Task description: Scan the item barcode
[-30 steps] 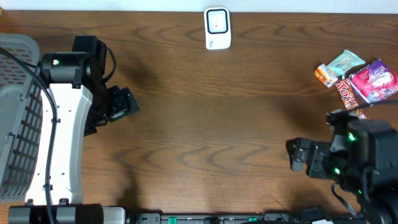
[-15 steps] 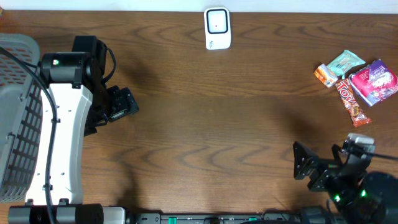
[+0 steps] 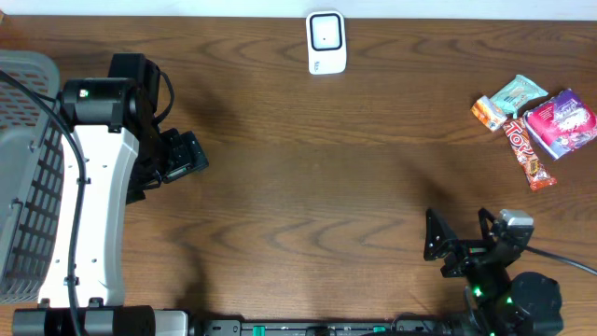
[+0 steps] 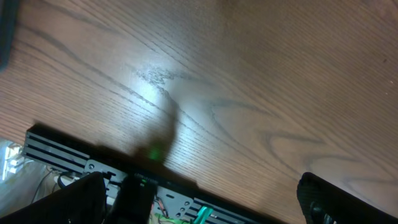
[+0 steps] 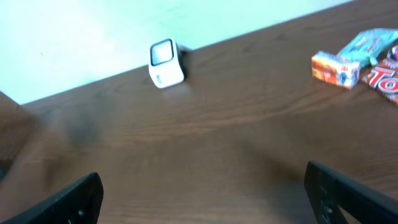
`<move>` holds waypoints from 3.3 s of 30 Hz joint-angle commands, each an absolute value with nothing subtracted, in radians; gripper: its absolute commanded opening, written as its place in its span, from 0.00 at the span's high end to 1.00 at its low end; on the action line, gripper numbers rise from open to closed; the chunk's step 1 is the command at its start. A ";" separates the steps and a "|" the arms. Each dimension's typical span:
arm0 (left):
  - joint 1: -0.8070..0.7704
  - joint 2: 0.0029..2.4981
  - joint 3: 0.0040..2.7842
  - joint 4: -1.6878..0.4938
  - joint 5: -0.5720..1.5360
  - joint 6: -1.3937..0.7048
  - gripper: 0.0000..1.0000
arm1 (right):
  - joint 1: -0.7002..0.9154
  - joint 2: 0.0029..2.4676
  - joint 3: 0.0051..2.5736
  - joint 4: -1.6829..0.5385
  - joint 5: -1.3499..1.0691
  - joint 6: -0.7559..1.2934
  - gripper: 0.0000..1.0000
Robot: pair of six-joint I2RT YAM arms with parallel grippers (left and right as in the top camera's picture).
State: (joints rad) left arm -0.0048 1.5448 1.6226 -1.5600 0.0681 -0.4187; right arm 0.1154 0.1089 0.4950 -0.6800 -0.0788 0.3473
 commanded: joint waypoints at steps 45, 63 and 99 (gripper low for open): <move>-0.003 1.549 1.620 -1.562 0.052 -0.420 0.02 | 0.058 0.006 0.006 -0.065 -0.133 0.095 0.01; -0.003 1.549 1.620 -1.562 0.052 -0.420 0.02 | 0.060 0.006 0.006 -0.072 -0.104 0.029 0.01; -0.003 1.549 1.620 -1.562 0.052 -0.420 0.02 | 0.060 0.006 0.006 -0.064 -0.140 0.028 0.01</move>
State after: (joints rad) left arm -0.0048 1.5448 1.6226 -1.5597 0.0677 -0.4187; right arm 0.0593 0.0116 0.0067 -0.0616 -0.1318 0.0402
